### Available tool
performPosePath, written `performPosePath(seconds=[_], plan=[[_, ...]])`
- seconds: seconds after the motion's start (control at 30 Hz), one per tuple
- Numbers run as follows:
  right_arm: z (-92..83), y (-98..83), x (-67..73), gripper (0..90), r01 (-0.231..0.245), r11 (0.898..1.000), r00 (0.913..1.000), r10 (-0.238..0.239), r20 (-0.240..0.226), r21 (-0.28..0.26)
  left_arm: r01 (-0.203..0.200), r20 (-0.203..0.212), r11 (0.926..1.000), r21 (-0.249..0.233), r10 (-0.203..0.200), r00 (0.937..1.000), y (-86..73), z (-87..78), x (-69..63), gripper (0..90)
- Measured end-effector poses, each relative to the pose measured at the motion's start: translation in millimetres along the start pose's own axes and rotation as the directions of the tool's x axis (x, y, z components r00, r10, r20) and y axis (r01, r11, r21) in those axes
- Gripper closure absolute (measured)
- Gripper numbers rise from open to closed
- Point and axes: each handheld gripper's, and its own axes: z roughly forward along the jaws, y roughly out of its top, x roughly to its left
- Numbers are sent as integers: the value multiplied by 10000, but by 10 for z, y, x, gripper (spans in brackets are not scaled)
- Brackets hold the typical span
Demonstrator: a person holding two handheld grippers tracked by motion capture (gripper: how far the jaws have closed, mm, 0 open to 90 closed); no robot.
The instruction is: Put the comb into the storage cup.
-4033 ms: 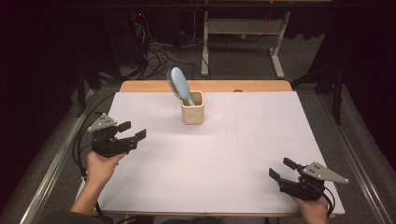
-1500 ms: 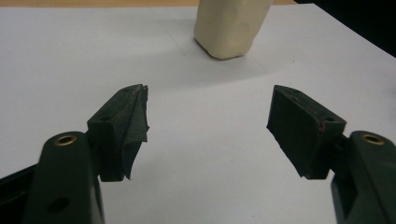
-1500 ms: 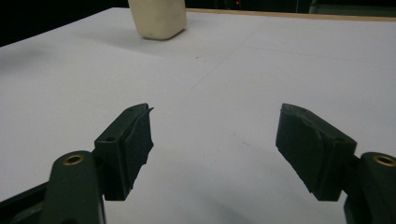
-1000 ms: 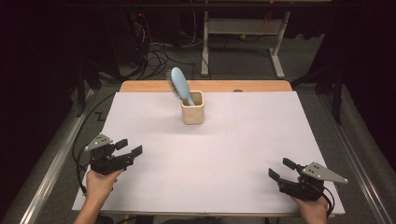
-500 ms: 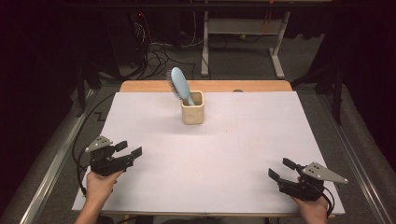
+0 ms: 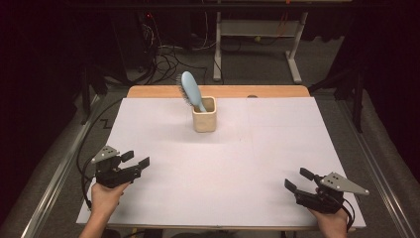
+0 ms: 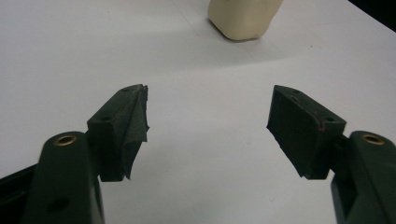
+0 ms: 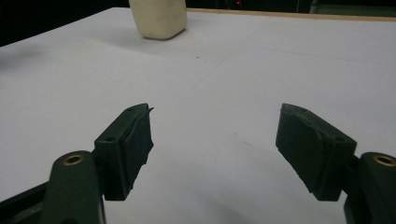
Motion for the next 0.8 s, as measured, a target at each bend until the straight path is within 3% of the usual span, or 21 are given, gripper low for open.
performPosePath(seconds=[0.8], plan=[[2, 0, -1, 274, -19, 10000, 10000, 19, 9, 21, 24, -99, 9999, 135, -23, 9999, -91, 72, 11, 295]])
